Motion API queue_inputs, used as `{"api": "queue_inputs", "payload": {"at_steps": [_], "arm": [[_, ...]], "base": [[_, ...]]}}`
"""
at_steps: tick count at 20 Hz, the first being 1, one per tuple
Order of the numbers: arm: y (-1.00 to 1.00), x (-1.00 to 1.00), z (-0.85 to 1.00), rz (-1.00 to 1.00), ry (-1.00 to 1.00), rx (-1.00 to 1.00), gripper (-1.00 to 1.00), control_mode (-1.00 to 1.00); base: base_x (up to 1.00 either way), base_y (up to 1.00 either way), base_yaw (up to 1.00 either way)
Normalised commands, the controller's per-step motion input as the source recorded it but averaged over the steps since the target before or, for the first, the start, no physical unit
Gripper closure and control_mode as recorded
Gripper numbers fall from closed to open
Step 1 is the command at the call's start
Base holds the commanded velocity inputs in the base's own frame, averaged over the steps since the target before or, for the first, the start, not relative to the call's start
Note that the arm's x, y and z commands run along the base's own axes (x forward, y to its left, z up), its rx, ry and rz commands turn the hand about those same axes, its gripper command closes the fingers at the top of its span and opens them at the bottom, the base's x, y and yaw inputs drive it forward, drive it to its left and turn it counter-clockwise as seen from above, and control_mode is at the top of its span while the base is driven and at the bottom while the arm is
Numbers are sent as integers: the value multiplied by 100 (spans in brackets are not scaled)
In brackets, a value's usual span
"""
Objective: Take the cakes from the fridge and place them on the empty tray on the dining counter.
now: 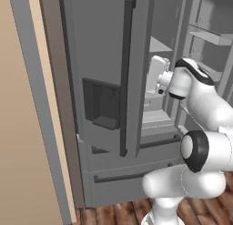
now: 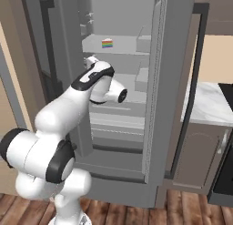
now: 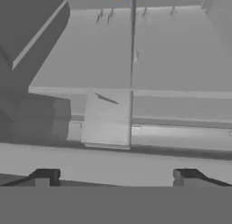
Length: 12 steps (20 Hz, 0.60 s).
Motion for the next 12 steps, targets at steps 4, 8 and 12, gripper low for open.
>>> {"api": "queue_inputs", "payload": {"at_steps": [4,8,12], "arm": [[49,-19,-5,12,7,23,-100,-100],[53,-96,0,24,4,27,-100,-100],[79,-100,1,27,0,17,-100,-100]], "base": [[0,0,0],[0,0,0],[0,0,0]]}}
